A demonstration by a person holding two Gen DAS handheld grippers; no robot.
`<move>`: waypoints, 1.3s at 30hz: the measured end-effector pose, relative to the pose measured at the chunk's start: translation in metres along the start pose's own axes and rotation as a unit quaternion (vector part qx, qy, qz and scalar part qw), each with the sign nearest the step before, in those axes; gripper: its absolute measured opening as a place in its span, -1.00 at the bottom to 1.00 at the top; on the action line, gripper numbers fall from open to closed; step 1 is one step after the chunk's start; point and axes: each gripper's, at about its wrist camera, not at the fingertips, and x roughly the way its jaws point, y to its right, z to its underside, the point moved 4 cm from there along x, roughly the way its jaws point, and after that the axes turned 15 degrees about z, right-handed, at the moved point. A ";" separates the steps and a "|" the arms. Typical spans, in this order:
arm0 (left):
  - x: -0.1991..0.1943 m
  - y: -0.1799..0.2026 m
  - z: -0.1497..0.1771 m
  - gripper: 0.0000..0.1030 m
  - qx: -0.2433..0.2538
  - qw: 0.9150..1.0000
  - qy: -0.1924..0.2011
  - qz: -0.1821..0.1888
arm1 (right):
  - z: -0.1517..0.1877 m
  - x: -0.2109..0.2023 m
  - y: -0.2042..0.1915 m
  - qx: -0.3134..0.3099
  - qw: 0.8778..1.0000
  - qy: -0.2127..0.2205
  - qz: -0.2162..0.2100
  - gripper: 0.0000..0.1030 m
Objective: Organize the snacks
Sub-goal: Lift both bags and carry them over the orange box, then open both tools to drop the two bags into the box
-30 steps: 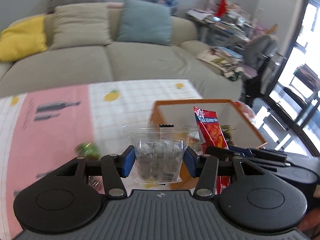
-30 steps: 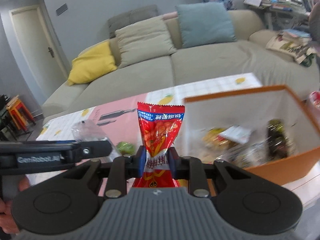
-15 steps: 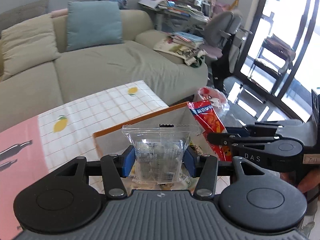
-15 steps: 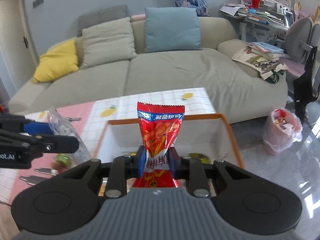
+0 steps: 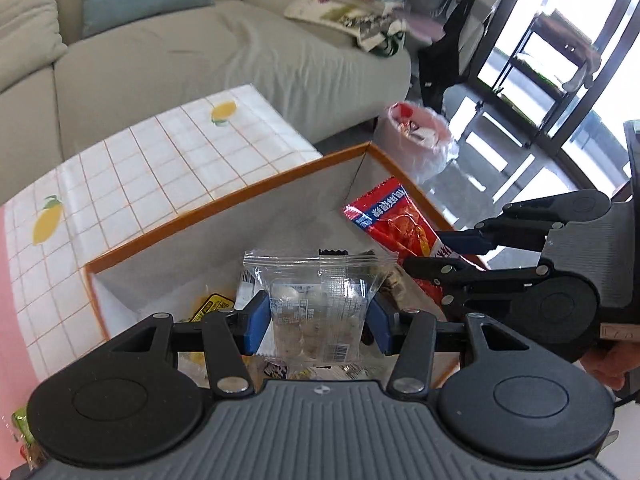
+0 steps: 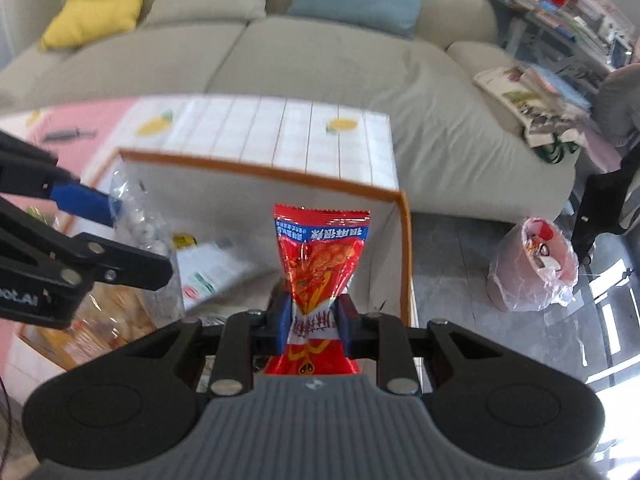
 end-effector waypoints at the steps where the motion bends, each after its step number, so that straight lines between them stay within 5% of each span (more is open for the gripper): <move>1: 0.005 -0.002 -0.002 0.14 -0.005 1.000 -0.005 0.001 | 0.000 0.006 -0.001 -0.004 1.000 -0.006 0.001 -0.57; 22: 0.077 -0.038 -0.013 0.14 -0.034 0.998 -0.059 -0.009 | 0.002 0.076 -0.030 -0.071 0.997 -0.040 0.003 -0.49; 27: 0.075 -0.040 -0.010 0.18 -0.043 0.997 -0.058 -0.019 | 0.002 0.079 -0.030 -0.075 0.996 -0.038 0.008 -0.33; 31: 0.063 -0.041 -0.010 0.45 -0.048 0.998 -0.045 -0.011 | 0.002 0.078 -0.031 -0.074 0.996 -0.039 0.013 -0.22; 34: 0.051 -0.036 -0.012 0.54 -0.038 0.999 -0.036 -0.010 | 0.000 0.074 -0.031 -0.073 0.996 -0.038 0.022 0.19; 39: 0.028 -0.027 -0.011 0.56 -0.020 0.999 -0.018 -0.017 | -0.004 0.059 -0.030 -0.066 0.997 -0.030 0.036 0.35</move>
